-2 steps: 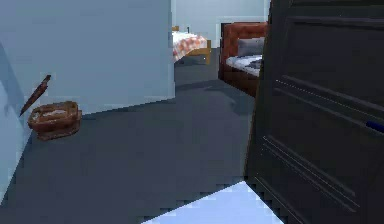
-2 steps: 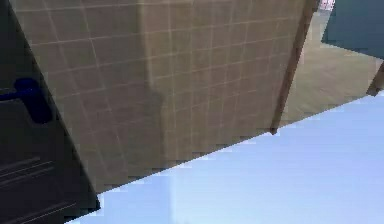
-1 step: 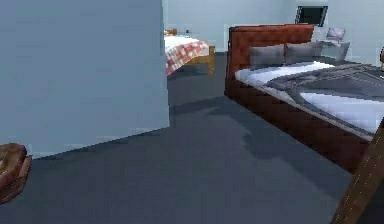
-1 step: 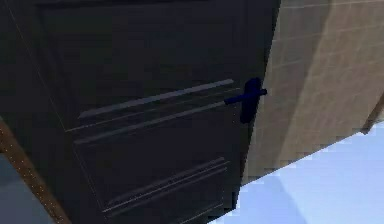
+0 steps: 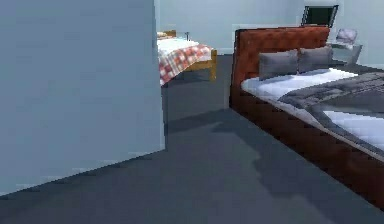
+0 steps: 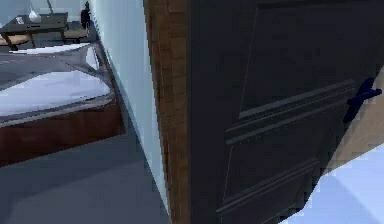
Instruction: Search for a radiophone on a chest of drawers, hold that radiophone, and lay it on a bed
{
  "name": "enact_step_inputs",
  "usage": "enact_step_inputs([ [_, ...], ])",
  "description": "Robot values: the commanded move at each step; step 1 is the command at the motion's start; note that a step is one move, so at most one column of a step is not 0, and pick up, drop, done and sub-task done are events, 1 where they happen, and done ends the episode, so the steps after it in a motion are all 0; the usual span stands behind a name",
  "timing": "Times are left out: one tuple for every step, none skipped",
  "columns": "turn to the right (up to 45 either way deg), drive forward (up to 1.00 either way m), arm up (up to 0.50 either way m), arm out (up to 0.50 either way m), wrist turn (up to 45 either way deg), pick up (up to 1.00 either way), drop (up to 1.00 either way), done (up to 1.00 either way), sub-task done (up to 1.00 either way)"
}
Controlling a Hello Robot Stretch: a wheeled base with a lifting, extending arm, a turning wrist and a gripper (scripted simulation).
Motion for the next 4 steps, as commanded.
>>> enact_step_inputs([
  [3.0, 0.0, 0.0, 0.0, 0.0, 0.0, 0.0, 0.0, 0.0],
  [0.0, 1.0, 0.0, 0.0, 0.0, 0.0, 0.0, 0.0, 0.0],
  [3.0, 0.0, 0.0, 0.0, 0.0, 0.0, 0.0, 0.0, 0.0],
  [6.0, 0.0, 0.0, 0.0, 0.0, 0.0, 0.0, 0.0, 0.0],
])
